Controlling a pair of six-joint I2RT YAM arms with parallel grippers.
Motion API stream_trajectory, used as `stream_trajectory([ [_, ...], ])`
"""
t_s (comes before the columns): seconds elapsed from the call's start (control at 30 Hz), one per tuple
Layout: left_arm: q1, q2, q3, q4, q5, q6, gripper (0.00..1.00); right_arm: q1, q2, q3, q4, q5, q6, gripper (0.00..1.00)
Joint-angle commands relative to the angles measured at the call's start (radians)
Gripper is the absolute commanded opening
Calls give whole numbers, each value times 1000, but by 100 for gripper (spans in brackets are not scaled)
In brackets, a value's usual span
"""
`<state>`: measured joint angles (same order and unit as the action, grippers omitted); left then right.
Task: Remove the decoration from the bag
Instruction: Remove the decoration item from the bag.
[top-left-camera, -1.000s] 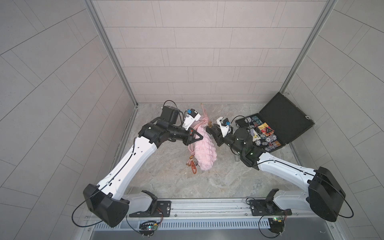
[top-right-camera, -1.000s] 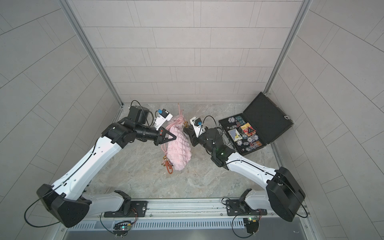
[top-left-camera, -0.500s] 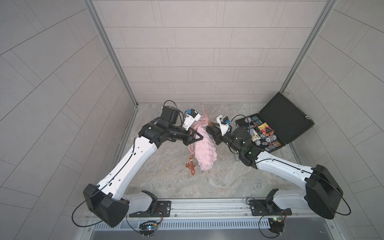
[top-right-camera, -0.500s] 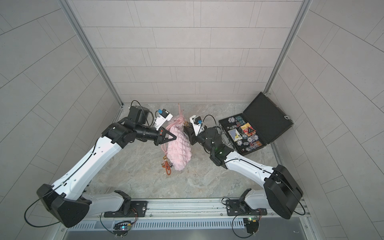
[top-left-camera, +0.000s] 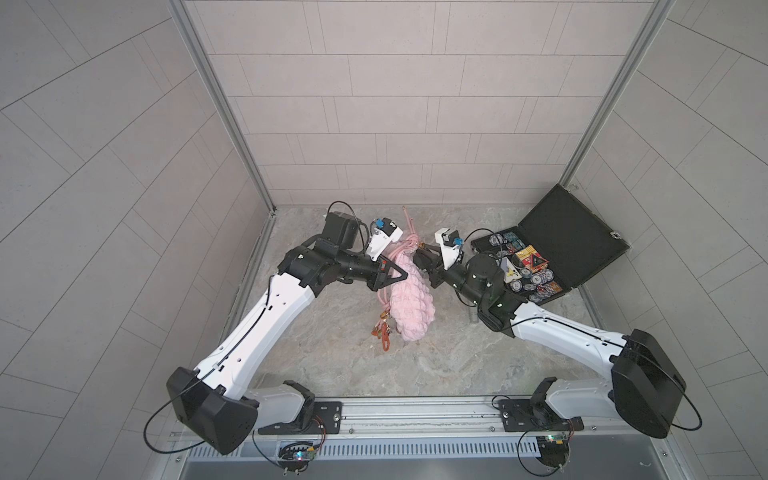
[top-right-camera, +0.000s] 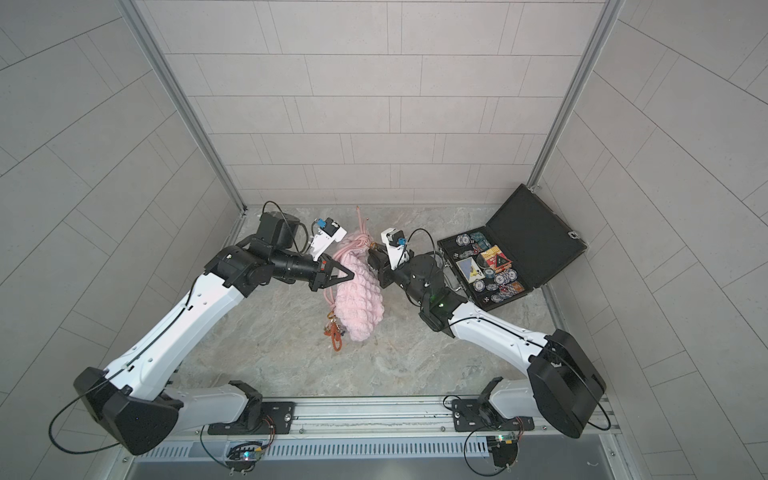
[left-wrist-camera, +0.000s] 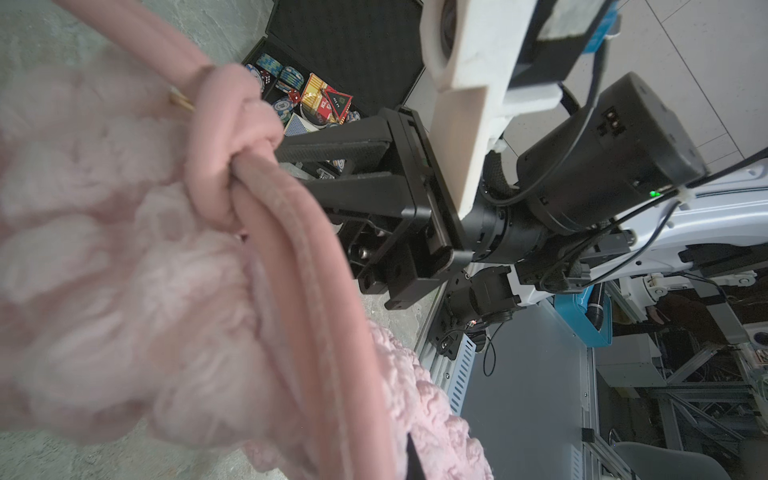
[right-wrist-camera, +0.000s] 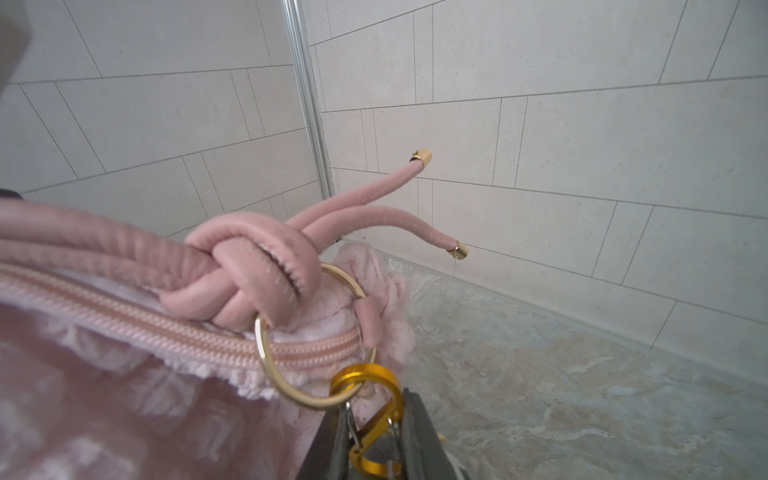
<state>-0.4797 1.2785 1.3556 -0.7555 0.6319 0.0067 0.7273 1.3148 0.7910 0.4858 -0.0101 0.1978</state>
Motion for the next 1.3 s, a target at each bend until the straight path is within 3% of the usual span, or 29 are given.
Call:
stream_trajectory([
  [0.0,-5,-22,-7,44,36,6,0,5,4,16,20,1,8,12],
  [0.5,-5,-54,-69,35,10,32,0,1,-85,13,-26,51,-1,0],
  [1.1,-41,-36,-150,51,-6,105,0,2,-142,154,-299,191,132,0],
  [1.27,-62,-12,-146,49,-32,117,0,2,-145,159,-302,223,198,0],
])
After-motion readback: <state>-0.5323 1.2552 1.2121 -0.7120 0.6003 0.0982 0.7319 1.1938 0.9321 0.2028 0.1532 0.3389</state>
